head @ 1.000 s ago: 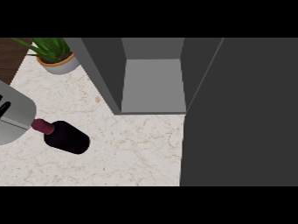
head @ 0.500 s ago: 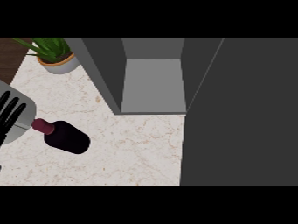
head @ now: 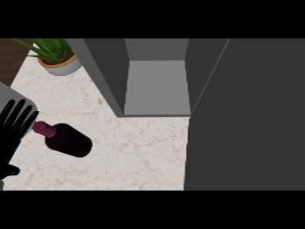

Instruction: Pick up the wine, place it into the cabinet and close the cabinet

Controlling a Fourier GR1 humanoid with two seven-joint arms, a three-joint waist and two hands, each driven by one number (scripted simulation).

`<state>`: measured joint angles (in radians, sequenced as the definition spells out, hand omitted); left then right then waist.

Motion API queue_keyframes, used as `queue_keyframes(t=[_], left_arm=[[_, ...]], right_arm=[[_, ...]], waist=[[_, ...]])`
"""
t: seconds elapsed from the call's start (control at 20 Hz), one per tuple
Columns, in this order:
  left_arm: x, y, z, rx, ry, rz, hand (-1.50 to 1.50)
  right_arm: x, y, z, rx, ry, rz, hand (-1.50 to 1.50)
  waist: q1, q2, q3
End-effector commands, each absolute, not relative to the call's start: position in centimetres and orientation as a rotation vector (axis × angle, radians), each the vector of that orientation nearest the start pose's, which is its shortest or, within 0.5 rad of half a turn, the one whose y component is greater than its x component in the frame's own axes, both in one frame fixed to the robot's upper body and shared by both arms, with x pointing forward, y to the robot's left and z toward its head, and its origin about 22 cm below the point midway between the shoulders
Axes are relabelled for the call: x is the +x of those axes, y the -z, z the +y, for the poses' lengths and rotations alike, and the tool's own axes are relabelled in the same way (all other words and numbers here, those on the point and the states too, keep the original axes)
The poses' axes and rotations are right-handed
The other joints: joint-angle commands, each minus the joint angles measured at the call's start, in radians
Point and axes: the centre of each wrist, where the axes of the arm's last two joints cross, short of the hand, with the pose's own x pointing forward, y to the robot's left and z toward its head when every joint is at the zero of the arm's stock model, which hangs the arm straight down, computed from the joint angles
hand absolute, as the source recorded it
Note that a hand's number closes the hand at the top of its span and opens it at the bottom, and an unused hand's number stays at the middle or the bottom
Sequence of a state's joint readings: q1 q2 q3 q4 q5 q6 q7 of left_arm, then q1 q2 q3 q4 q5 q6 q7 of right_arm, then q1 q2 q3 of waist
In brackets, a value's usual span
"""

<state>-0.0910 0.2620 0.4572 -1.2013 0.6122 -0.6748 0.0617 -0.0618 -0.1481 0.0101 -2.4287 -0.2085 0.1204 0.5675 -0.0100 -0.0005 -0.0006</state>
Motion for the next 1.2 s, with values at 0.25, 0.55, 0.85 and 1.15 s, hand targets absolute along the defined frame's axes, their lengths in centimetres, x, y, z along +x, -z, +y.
queue_keyframes(t=[0.25,0.55,0.85,1.15], left_arm=[[22.9,5.2,39.8,-0.513,-0.186,-1.548,-1.5],[23.9,6.9,36.1,-0.519,-0.193,-1.553,-1.5],[24.8,7.9,37.3,-0.512,-0.162,-1.56,-1.5],[24.9,8.7,37.6,-0.505,-0.193,-1.536,-1.5]], right_arm=[[12.4,-21.3,-22.8,0.268,-0.293,-1.952,-1.5],[12.1,-21.6,-22.3,0.269,-0.291,-1.927,-1.5],[13.4,-21.8,-22.7,0.284,-0.296,-1.944,-1.5],[12.6,-21.7,-23.7,0.256,-0.32,-1.937,-1.5]], waist=[[-0.001,-0.001,0.0],[0.002,-0.002,0.0],[0.001,0.0,0.0],[-0.002,0.0,0.0]])
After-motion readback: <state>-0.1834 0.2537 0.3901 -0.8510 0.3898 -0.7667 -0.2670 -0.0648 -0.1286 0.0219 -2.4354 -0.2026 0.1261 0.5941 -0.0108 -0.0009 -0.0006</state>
